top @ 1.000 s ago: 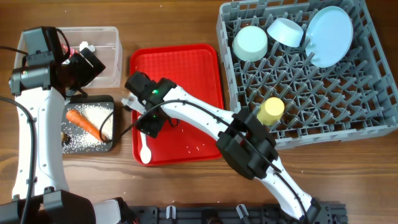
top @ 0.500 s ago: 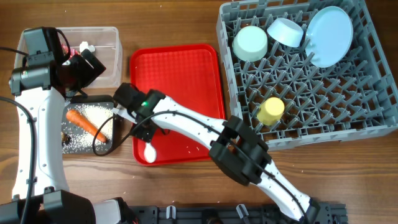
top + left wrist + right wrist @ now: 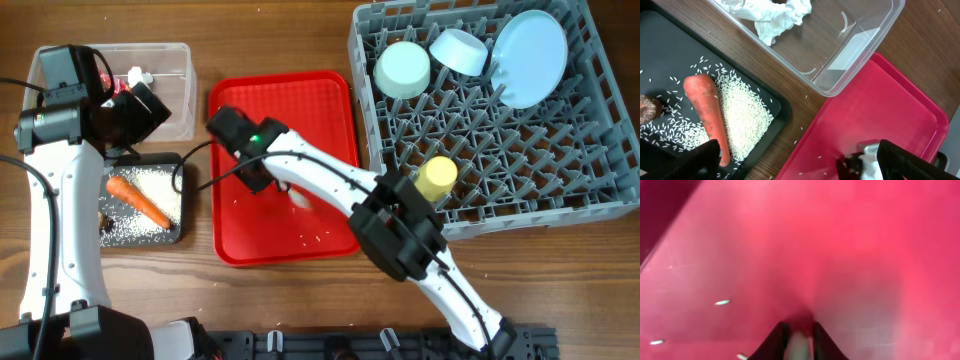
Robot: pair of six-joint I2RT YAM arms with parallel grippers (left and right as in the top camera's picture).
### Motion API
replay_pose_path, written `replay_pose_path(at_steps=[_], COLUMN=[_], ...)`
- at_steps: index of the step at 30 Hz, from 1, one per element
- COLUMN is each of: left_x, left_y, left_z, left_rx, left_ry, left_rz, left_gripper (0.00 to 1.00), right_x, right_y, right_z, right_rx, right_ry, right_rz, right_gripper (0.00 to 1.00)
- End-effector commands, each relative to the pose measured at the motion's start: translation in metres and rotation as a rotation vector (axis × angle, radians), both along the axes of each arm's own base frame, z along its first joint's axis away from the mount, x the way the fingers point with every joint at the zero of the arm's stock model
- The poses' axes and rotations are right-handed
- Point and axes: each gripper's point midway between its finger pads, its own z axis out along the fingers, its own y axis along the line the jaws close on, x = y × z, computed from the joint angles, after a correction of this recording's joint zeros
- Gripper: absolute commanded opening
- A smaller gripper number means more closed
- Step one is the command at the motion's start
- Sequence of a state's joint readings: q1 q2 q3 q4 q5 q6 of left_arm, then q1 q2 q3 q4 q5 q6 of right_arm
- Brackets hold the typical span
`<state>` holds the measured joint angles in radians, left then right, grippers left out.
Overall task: Sort waste into correct bins and load items into the dishwasher rack
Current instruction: 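Reach the right gripper to the white spoon on the red tray, then grasp the white spoon and lift it with the right gripper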
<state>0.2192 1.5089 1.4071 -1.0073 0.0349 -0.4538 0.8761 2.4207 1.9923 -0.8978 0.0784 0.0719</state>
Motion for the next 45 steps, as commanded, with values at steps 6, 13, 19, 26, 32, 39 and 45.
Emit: replay_pose_path(at_steps=[6,13,19,26,32,39,45], left_x=[0.000,0.001,0.000,-0.002,-0.001,-0.002,-0.002], left_y=[0.003,0.004,0.008,0.017,0.017,0.017,0.017], left_z=[-0.005,-0.004,-0.004,-0.004,-0.004,-0.004,-0.004], left_rx=[0.008,0.009,0.033,0.079,0.079,0.078,0.078], left_ry=[0.016,0.011,0.015,0.024,0.021,0.025,0.025], left_rz=[0.004,0.005,0.016,0.040,0.040,0.040,0.040], left_gripper=[1.00,1.00,1.00,1.00,1.00,1.00,1.00], right_x=[0.023,0.018,-0.022,-0.035,-0.039,-0.030,-0.026], right_y=[-0.034,-0.072,-0.088,-0.079,-0.080,-0.074,-0.070], right_z=[0.013,0.057,0.004,-0.001,-0.018,-0.012,-0.005], right_rx=[0.032,0.045,-0.022,-0.032,-0.071,-0.055,-0.045], right_ry=[0.053,0.131,0.313,0.328,0.336,0.304,0.292], right_rz=[-0.106,-0.122,-0.047,0.035,0.057,0.051,0.053], right_gripper=[0.04,0.75,0.67,0.59,0.40,0.21,0.08])
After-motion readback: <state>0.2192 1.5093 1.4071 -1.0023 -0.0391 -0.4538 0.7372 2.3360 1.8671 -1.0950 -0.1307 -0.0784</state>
